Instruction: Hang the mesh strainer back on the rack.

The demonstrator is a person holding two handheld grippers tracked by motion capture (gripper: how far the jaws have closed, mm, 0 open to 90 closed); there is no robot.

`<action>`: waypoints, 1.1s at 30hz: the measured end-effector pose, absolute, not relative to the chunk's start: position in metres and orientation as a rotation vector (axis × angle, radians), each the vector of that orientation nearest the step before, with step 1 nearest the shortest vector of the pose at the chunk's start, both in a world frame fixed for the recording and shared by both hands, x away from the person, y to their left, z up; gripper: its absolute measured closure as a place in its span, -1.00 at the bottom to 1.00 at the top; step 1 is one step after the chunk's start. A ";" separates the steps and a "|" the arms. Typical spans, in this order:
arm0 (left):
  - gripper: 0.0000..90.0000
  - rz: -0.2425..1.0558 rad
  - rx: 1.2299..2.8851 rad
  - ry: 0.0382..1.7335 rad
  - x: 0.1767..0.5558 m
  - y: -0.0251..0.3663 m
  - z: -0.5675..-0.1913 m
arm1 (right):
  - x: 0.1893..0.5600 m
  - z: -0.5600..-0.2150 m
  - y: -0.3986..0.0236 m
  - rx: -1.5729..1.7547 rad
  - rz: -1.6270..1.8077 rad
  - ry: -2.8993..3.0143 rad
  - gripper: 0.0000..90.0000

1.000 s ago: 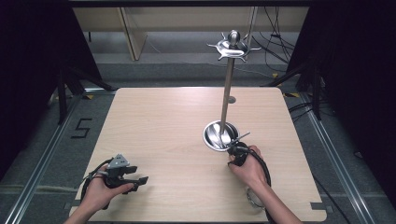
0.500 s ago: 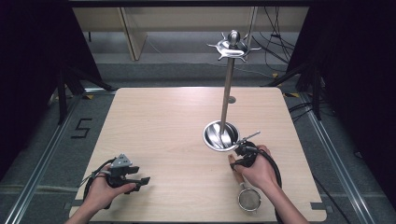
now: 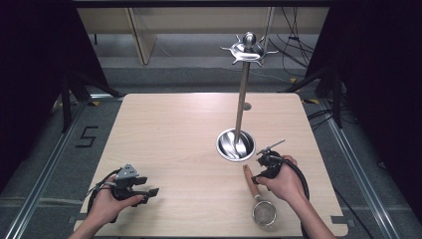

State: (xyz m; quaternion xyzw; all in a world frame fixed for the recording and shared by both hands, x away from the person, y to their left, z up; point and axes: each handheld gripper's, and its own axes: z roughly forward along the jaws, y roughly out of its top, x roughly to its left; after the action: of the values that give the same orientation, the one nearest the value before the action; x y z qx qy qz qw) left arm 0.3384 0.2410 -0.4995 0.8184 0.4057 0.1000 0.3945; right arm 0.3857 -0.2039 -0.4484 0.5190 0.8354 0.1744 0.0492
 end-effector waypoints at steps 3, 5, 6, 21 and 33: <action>-0.29 0.253 2.074 1.031 0.337 0.241 -0.500 | 0.383 -0.447 -0.205 1.608 0.482 2.557 0.18; -0.29 0.257 2.086 1.021 0.337 0.241 -0.499 | 0.381 -0.448 -0.205 1.632 0.488 2.556 0.18; -0.29 0.253 2.080 1.038 0.337 0.241 -0.499 | 0.380 -0.449 -0.206 1.622 0.471 2.570 0.18; -0.29 0.246 2.079 1.025 0.338 0.241 -0.500 | 0.376 -0.462 -0.200 1.610 0.326 2.681 0.28; -0.29 0.254 2.086 1.020 0.338 0.242 -0.499 | 0.374 -0.467 -0.196 1.690 0.272 2.694 0.45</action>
State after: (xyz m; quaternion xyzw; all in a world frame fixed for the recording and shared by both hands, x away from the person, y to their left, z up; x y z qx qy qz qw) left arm 0.3376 0.2419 -0.4986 0.8217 0.4015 0.1001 0.3919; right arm 0.3737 -0.1964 -0.4667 0.5294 0.8437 0.0853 -0.0252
